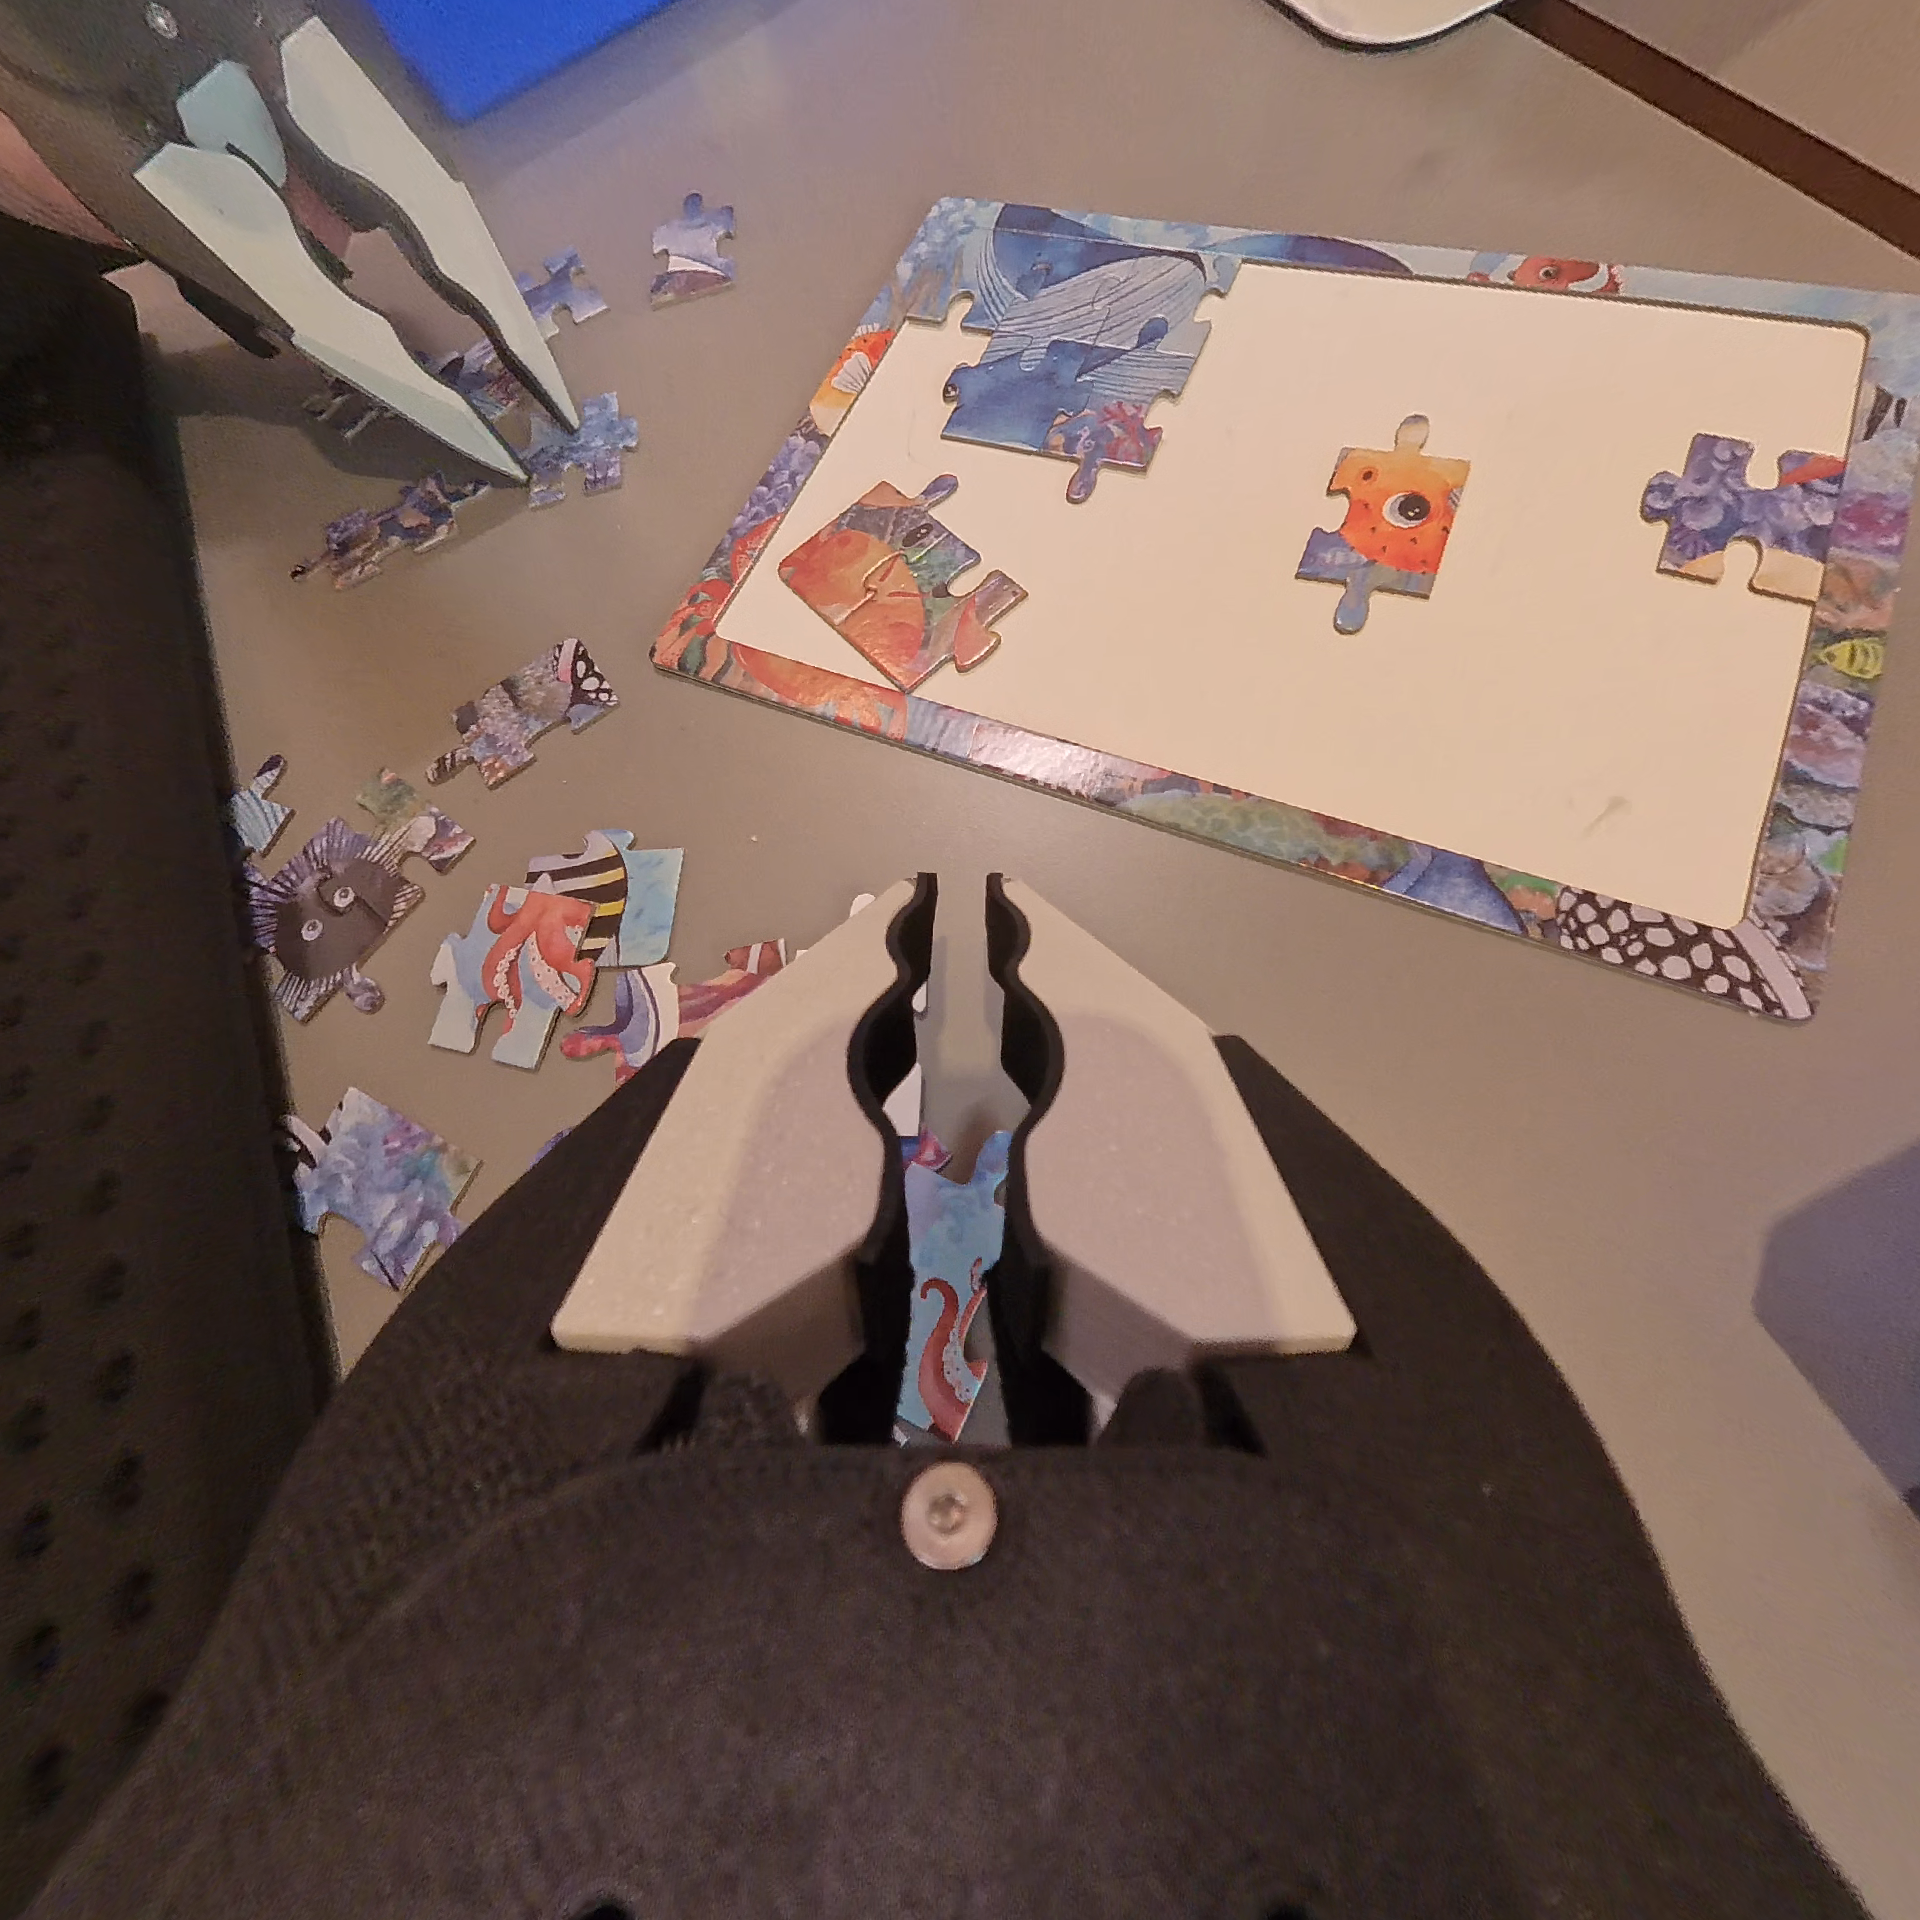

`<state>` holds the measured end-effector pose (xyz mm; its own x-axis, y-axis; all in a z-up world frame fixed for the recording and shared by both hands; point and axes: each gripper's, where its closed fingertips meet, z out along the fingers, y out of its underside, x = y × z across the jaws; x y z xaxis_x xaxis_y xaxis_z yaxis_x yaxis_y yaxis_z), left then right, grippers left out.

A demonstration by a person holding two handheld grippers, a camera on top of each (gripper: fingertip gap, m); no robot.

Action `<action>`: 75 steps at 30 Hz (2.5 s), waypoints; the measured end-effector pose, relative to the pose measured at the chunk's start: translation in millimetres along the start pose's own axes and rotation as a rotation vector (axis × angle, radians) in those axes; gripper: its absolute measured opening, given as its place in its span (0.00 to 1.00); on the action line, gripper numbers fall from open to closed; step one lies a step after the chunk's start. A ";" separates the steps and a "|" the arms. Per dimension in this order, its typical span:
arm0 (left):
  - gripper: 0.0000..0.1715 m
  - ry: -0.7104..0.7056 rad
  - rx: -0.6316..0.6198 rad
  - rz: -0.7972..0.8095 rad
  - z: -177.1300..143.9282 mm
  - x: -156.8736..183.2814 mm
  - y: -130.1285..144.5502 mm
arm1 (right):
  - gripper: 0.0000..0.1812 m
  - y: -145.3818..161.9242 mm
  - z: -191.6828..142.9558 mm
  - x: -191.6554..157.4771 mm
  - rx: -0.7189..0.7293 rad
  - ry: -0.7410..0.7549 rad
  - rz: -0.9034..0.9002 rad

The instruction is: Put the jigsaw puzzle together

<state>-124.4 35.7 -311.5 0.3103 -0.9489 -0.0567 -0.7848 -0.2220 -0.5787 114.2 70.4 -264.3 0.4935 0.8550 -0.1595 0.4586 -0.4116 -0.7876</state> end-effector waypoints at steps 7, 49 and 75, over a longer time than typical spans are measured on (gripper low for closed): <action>0.10 -0.006 0.003 0.004 0.2 -0.4 -0.9 | 0.04 -0.4 -0.7 0.1 0.003 0.001 -0.001; 0.02 -0.021 0.012 0.010 0.3 -3.1 -1.7 | 0.05 3.2 -1.9 3.8 -0.004 0.013 0.002; 0.20 -0.024 0.014 -0.002 1.9 -3.8 -2.9 | 0.05 3.7 -1.0 4.0 -0.007 0.014 0.001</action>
<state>-122.3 40.3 -311.1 0.3244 -0.9430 -0.0748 -0.7765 -0.2203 -0.5903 118.6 72.0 -267.2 0.5044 0.8500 -0.1519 0.4628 -0.4146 -0.7835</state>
